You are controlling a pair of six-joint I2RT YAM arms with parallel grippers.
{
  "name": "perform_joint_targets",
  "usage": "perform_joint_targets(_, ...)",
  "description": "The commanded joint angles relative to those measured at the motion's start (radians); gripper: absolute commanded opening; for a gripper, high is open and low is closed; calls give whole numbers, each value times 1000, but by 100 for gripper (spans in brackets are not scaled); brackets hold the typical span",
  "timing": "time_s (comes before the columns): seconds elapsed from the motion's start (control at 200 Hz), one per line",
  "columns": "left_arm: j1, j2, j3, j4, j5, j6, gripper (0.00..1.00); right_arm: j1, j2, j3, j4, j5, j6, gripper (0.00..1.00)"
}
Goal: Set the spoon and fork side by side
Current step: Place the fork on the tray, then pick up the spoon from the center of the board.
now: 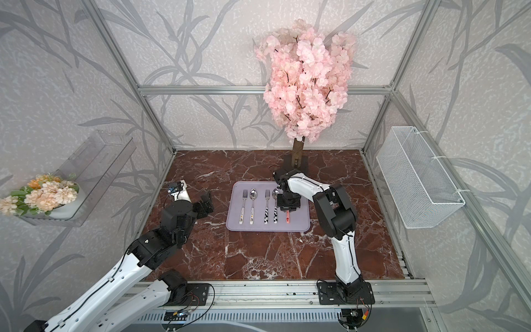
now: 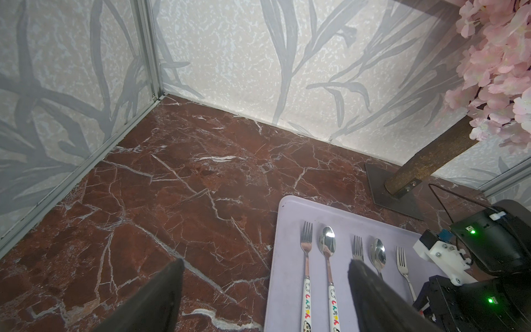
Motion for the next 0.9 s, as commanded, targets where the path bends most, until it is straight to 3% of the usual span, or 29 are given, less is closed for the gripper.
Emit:
perform_joint_targets(0.0,7,1,-7,11,9,13,91,6,8,12,-20,25,-3,35)
perform_joint_targets(0.185,7,3,-6,13,17,14,91,5,-43,15,-38,36,0,37)
perform_joint_targets(0.36,7,-3,-5,9,4,12,91,-24,-233,-11,-87,163,54,43)
perform_joint_targets(0.48,7,-7,-6,9,12,3,91,-169,-444,-151,-37,81,113,45)
perform_joint_targets(0.625,10,-6,-11,9,24,-7,91,-411,-619,-398,0,155,152,46)
perform_joint_targets(0.755,10,-5,-8,12,47,-24,91,-644,-651,-538,53,38,134,46)
perform_joint_targets(0.895,10,-5,-20,24,83,-54,91,-688,-590,-591,86,29,134,46)
